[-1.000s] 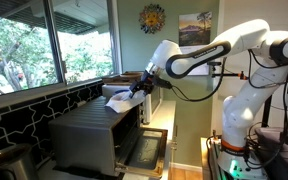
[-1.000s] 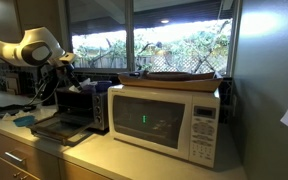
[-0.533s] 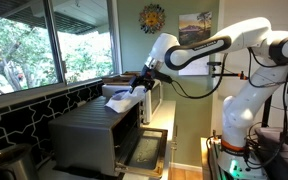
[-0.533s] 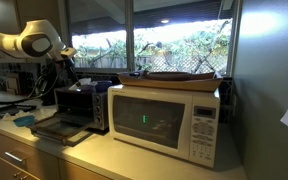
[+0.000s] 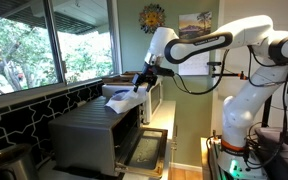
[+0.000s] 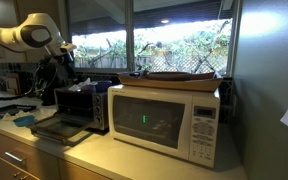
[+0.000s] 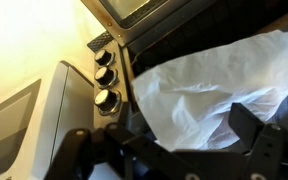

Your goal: Cover the paper towel on the purple bowl and then put it in the oven

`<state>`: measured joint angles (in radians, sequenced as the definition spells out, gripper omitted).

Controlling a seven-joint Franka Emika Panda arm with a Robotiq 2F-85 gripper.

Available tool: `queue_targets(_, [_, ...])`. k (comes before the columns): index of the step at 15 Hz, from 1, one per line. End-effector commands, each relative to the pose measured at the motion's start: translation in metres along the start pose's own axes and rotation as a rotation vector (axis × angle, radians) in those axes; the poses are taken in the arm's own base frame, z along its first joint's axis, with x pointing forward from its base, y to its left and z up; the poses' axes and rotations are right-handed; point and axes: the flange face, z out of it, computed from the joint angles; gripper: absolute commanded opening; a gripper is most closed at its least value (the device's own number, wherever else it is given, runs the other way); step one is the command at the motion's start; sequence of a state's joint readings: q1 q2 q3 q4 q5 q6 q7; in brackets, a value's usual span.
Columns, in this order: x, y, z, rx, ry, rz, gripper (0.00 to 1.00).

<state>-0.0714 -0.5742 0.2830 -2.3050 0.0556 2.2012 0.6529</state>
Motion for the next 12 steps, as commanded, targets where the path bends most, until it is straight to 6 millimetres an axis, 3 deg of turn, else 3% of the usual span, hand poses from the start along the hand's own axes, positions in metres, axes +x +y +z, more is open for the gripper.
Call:
queue_targets(1, [0.002, -0.002, -0.003, -0.073, -0.001, -0.035, 1.00])
queue_targets(4, [0.006, -0.005, -0.002, -0.049, 0.015, -0.023, 1.00])
queue_targets(12, [0.020, -0.029, 0.033, 0.109, 0.073, 0.090, 1.00])
